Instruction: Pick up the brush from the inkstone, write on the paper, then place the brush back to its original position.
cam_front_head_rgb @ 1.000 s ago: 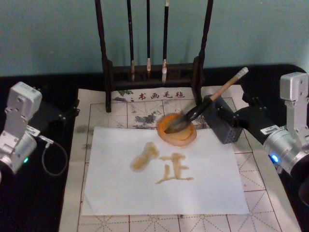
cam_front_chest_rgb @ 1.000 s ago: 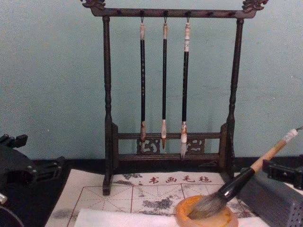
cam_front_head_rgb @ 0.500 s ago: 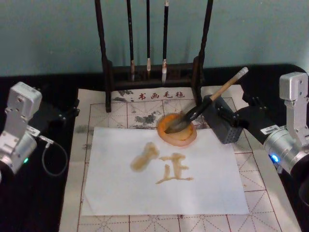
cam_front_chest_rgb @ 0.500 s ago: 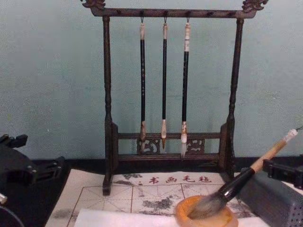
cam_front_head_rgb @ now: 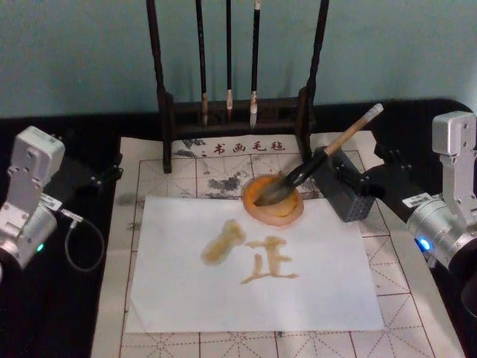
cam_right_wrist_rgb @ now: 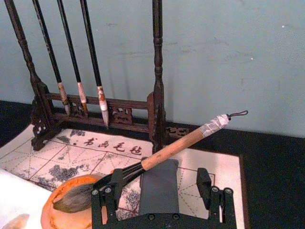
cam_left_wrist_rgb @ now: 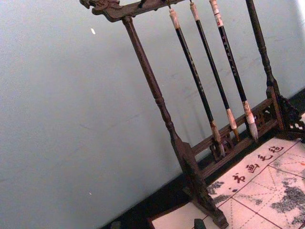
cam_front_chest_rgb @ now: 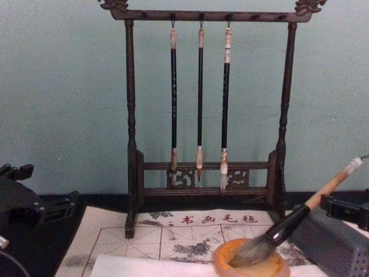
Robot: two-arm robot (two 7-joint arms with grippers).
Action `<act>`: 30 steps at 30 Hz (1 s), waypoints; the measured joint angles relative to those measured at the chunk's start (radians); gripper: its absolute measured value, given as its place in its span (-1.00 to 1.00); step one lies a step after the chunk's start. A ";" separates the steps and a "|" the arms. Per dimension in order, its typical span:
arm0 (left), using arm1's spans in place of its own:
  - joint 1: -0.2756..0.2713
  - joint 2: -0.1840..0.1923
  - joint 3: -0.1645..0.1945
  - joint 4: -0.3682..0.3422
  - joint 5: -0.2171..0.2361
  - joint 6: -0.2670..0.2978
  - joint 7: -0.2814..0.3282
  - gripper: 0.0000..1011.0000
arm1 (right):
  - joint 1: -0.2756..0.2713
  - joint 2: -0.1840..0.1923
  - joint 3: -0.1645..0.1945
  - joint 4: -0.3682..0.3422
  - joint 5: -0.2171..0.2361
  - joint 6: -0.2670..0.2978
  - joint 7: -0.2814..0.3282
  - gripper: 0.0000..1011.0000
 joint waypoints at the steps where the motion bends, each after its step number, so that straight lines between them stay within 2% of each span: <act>1: 0.000 0.000 0.000 0.000 0.000 0.000 0.000 0.98 | 0.000 0.000 0.000 0.000 0.000 0.000 0.000 0.98; 30: 0.000 0.000 0.000 0.000 0.000 0.000 0.000 0.98 | 0.000 0.000 0.000 0.000 0.002 0.000 0.001 0.98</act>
